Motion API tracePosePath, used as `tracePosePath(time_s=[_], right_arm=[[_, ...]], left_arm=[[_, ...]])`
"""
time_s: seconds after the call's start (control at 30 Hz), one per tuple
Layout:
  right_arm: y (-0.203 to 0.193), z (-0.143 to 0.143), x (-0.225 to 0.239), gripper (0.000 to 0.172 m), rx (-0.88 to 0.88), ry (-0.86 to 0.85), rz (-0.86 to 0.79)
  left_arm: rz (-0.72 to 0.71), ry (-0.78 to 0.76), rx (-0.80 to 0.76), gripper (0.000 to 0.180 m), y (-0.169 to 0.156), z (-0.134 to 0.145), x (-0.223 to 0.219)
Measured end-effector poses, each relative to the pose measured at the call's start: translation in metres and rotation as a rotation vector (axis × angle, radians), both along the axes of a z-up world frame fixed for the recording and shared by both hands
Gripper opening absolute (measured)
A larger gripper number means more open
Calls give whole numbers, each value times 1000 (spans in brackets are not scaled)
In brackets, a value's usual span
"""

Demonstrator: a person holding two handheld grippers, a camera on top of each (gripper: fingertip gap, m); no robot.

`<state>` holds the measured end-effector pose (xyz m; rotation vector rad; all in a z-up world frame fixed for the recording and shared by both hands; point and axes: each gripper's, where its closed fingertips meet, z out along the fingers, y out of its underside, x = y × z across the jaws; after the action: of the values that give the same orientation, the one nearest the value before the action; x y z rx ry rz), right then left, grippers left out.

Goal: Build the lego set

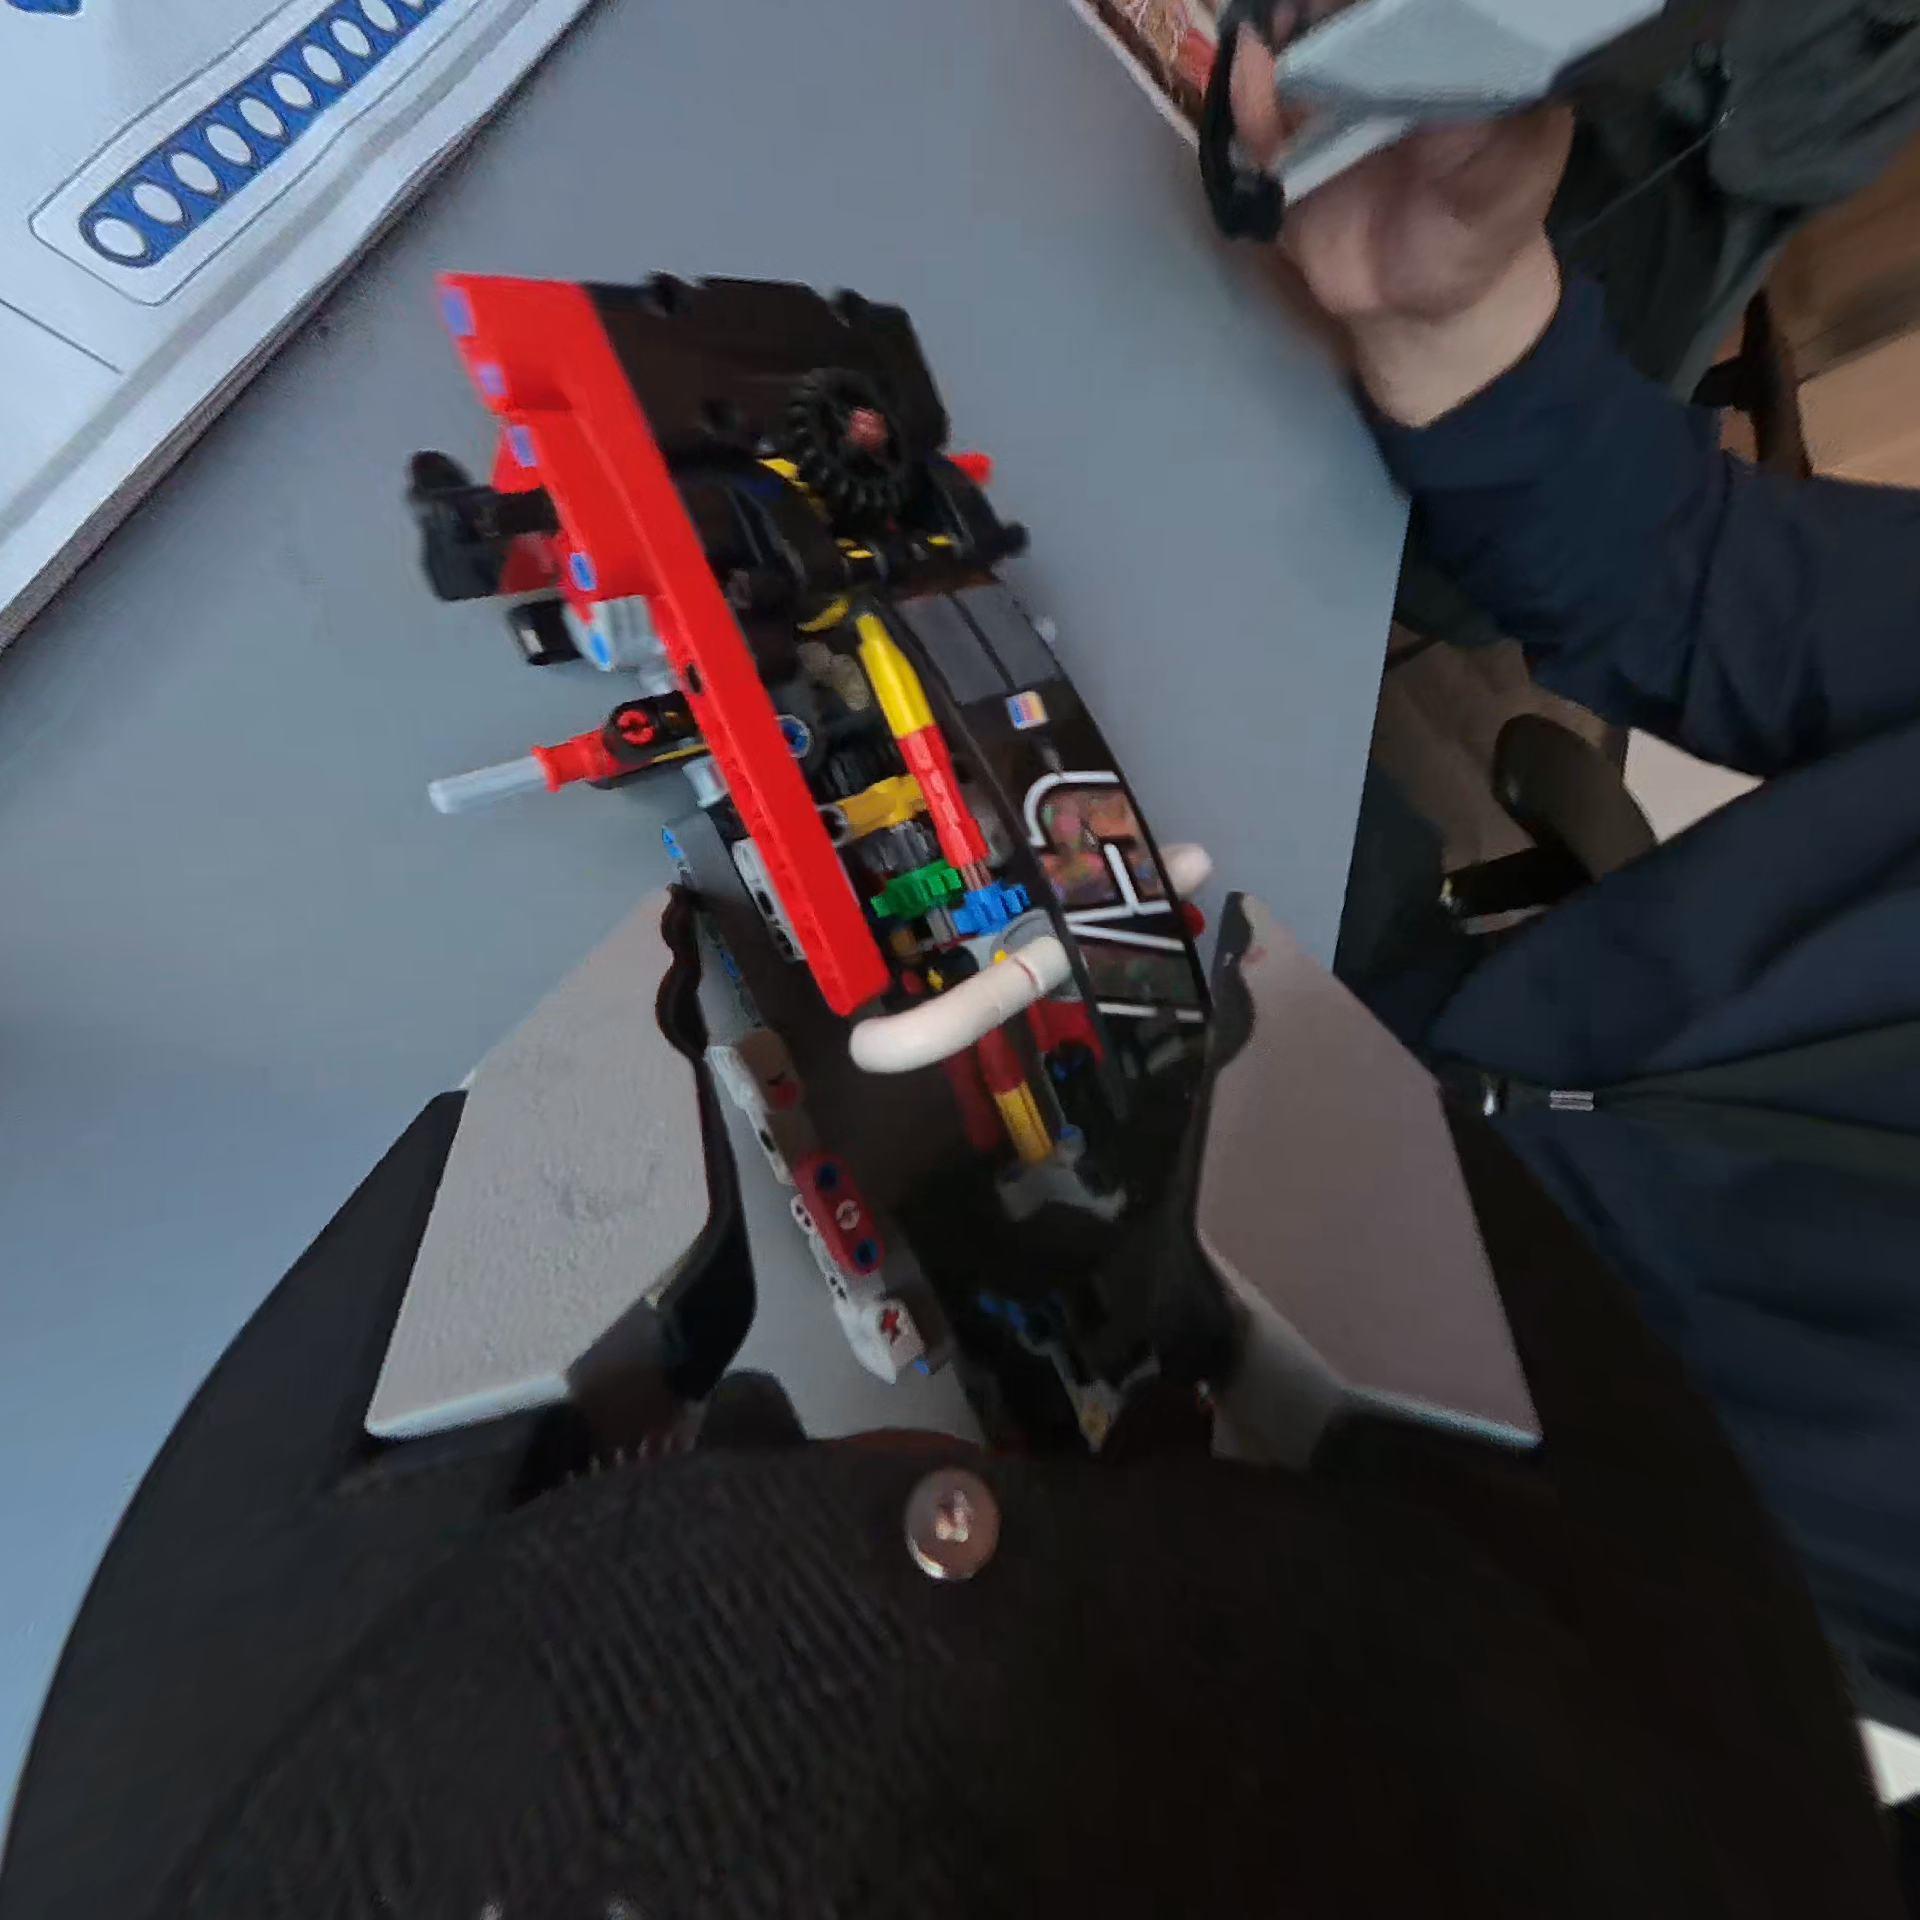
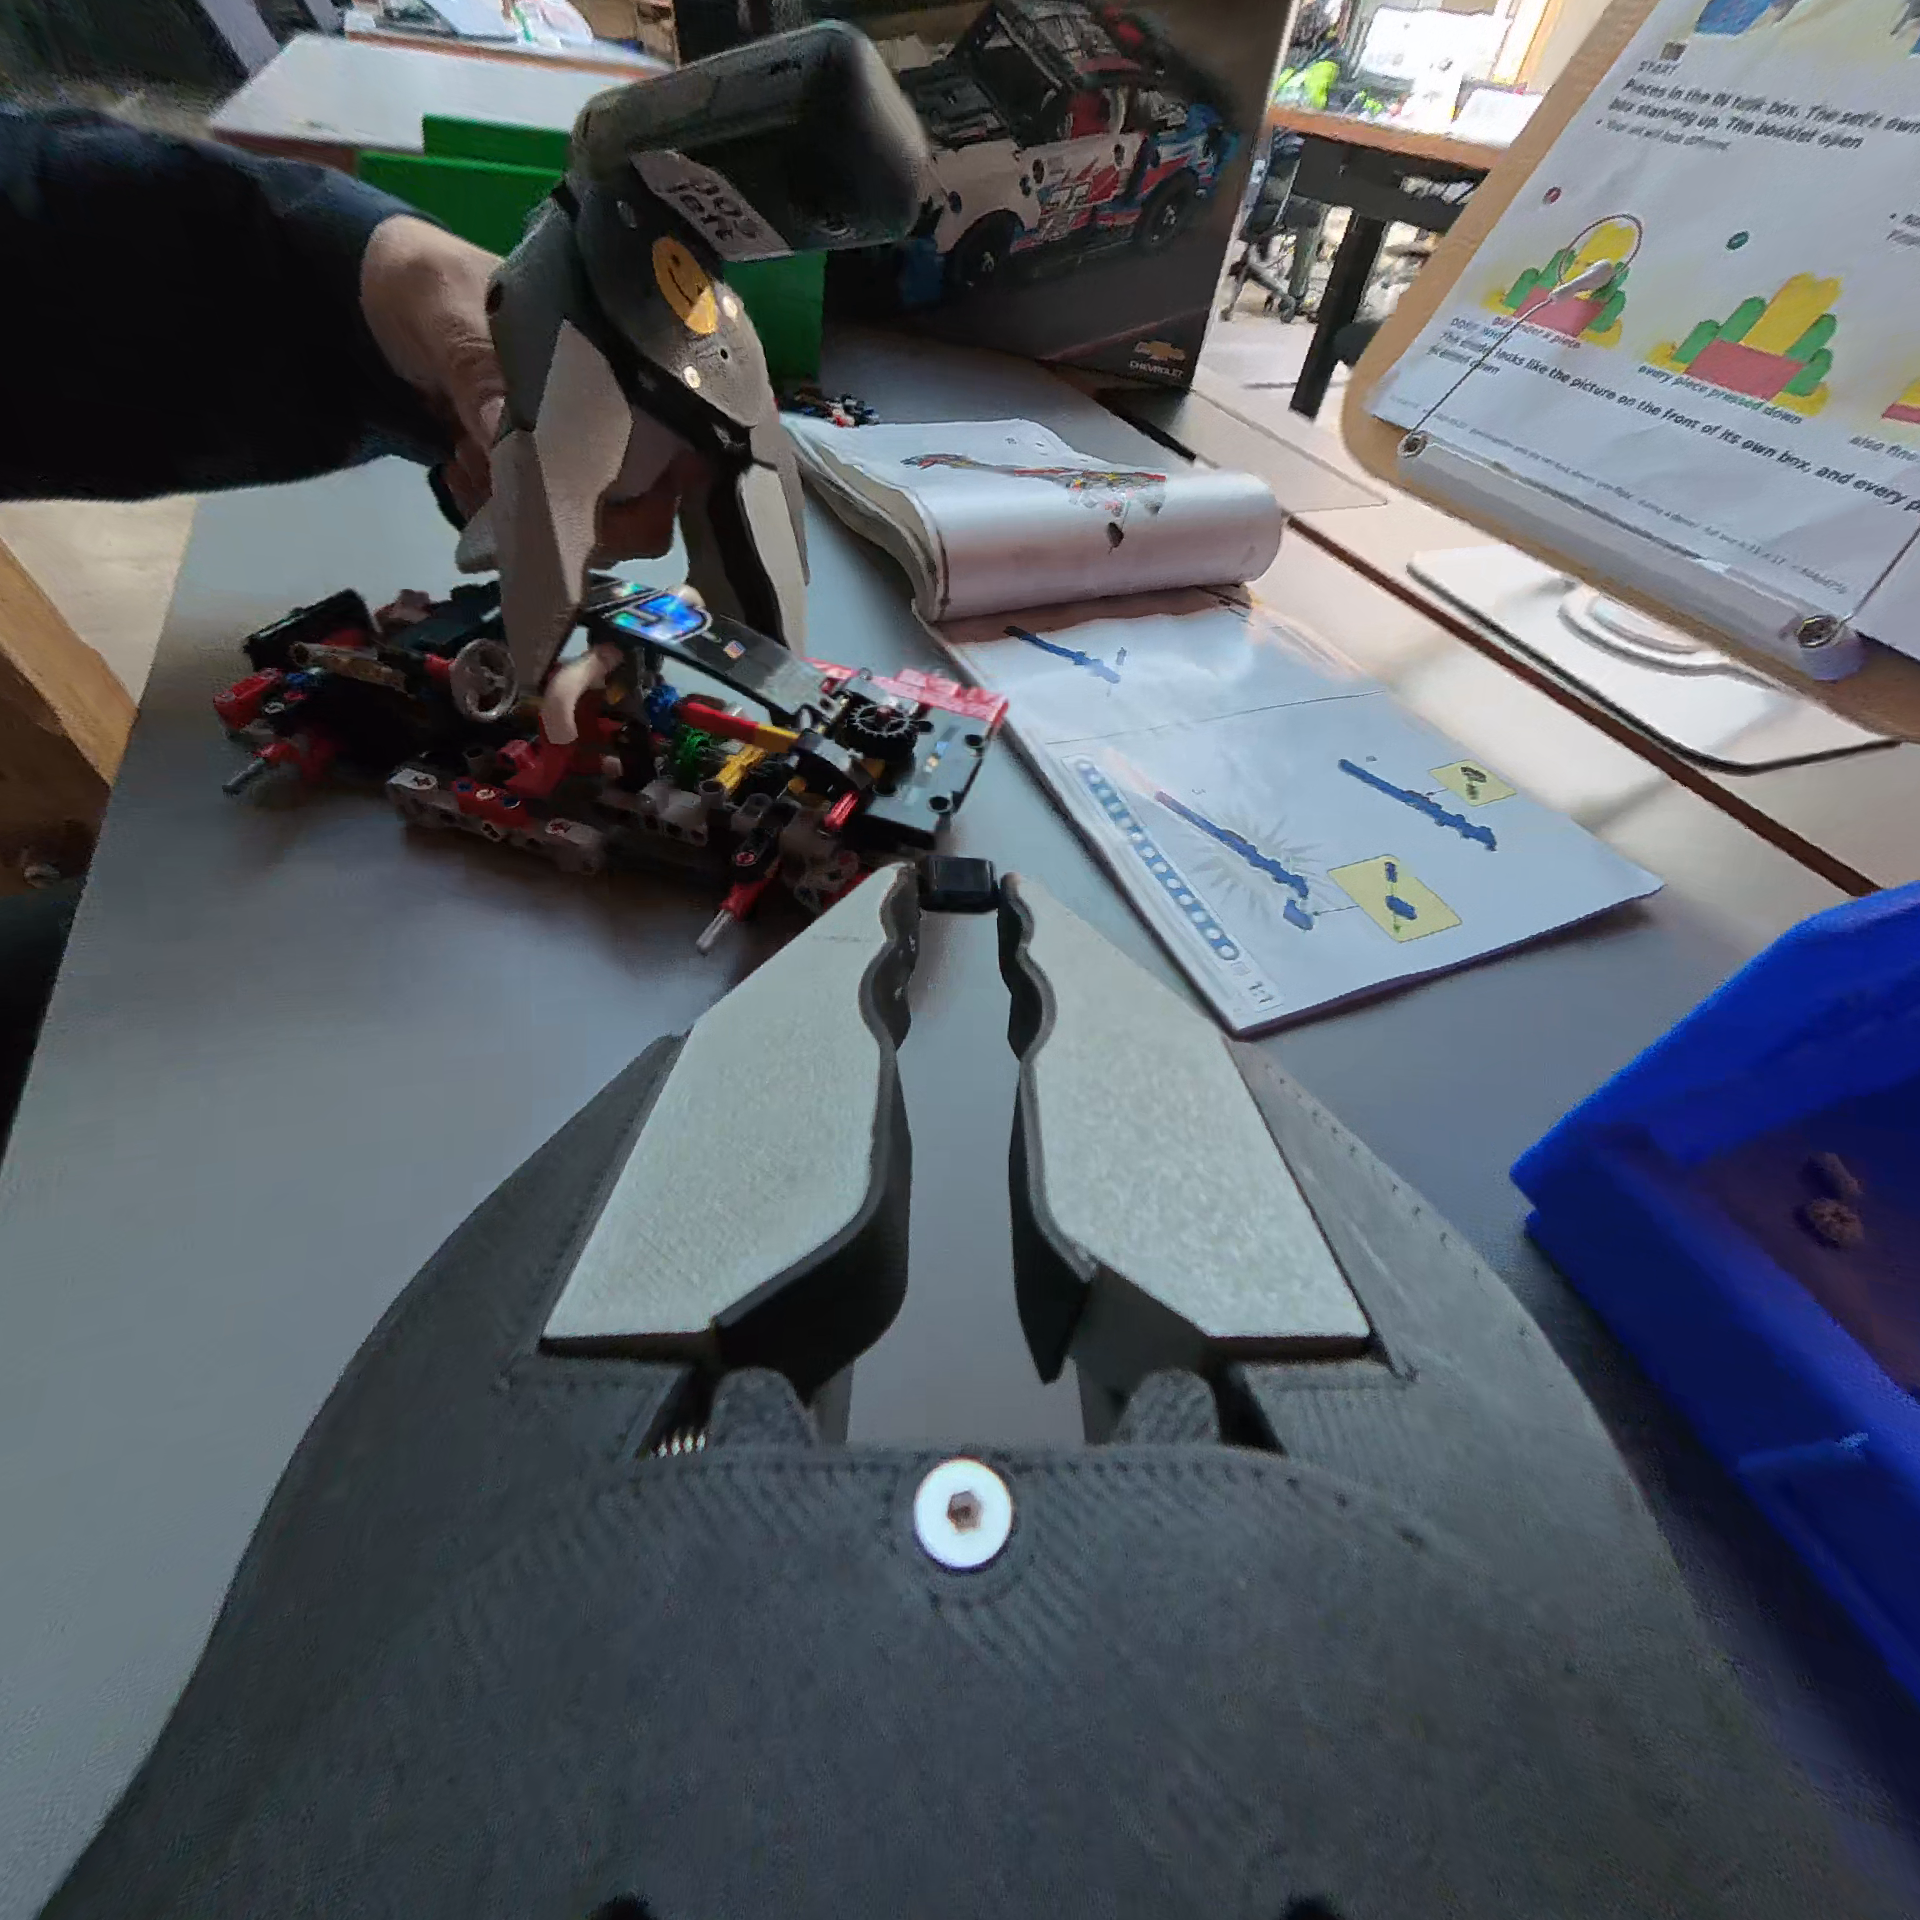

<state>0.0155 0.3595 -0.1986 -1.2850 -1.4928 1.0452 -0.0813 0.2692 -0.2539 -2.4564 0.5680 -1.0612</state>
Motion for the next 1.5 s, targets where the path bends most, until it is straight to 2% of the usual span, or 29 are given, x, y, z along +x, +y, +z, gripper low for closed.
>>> tracePosePath(time_s=[0.17, 0.3, 0.47, 0.63, 0.73, 0.8, 0.9, 1.07, 1.2, 1.3, 1.43, 1.5], right_arm=[[-20, -26, -6, 12, 54, -143, 49], [-17, -32, -7, 12, 130, -160, -3], [-17, -27, -2, 12, 133, -119, 6], [-8, -22, 9, 12, 125, -93, -30], [0, -26, 13, 12, 112, -107, -56], [-3, -27, 12, 12, 67, -112, -34], [-7, -32, 12, 12, 100, -142, -24], [-6, -37, 12, 12, 132, -182, -39], [-7, -38, 13, 12, 118, -182, -32], [-11, -26, 16, 12, 99, -98, -2], [-23, 8, 25, 12, -48, 108, 124], [-22, 14, 28, 12, -114, 147, 146]], left_arm=[[96, -67, 55, 94, 16, 0, 35], [225, -52, 62, 94, 20, 0, 51], [331, 27, 91, 96, 19, -3, 71], [414, -73, 177, 91, 19, 10, 75], [415, -101, 262, 83, 12, 25, 52], [387, -68, 304, 80, 14, 29, 37], [293, -6, 365, 76, 34, 30, 25], [114, 5, 371, 72, 75, 24, 32], [23, 13, 386, 73, 87, 22, 43], [59, 18, 450, 72, 89, 24, 45], [176, -140, 474, 67, 88, 37, 48], [170, -193, 463, 67, 86, 44, 49]])
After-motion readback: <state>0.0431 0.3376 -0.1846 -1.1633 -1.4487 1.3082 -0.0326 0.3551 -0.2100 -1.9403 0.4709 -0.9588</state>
